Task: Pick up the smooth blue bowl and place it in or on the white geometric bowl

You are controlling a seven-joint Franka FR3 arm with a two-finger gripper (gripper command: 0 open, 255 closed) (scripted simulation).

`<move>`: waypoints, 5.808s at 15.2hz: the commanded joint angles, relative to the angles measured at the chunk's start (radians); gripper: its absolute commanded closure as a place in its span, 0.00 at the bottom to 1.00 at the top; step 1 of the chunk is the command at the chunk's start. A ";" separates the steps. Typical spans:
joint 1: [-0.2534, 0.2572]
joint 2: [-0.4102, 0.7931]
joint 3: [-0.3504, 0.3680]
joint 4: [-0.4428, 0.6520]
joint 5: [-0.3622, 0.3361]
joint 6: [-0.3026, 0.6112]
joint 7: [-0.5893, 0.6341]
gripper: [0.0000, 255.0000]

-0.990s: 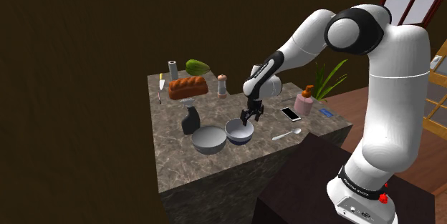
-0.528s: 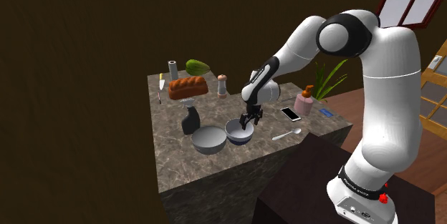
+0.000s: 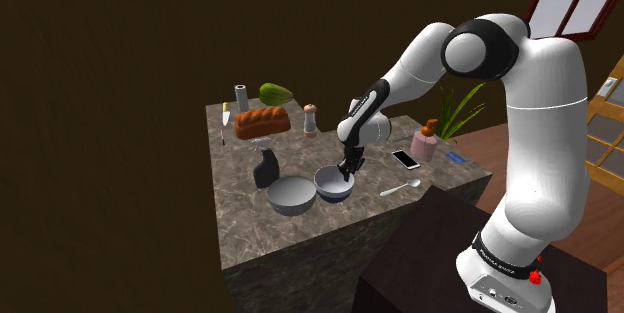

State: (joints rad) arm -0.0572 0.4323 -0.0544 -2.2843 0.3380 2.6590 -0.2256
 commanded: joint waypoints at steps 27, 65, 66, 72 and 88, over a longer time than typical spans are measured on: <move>0.032 -0.246 -0.053 -0.017 -0.104 -0.223 0.098 1.00; 0.197 -0.138 0.069 0.221 -0.153 -0.309 0.435 1.00; 0.197 -0.129 0.070 0.219 -0.151 -0.297 0.432 1.00; 0.196 -0.082 0.073 0.210 -0.142 -0.242 0.421 1.00; 0.191 -0.150 0.066 0.226 -0.154 -0.326 0.428 0.00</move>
State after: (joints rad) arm 0.1360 0.3065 0.0142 -2.0644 0.1881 2.3644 0.2005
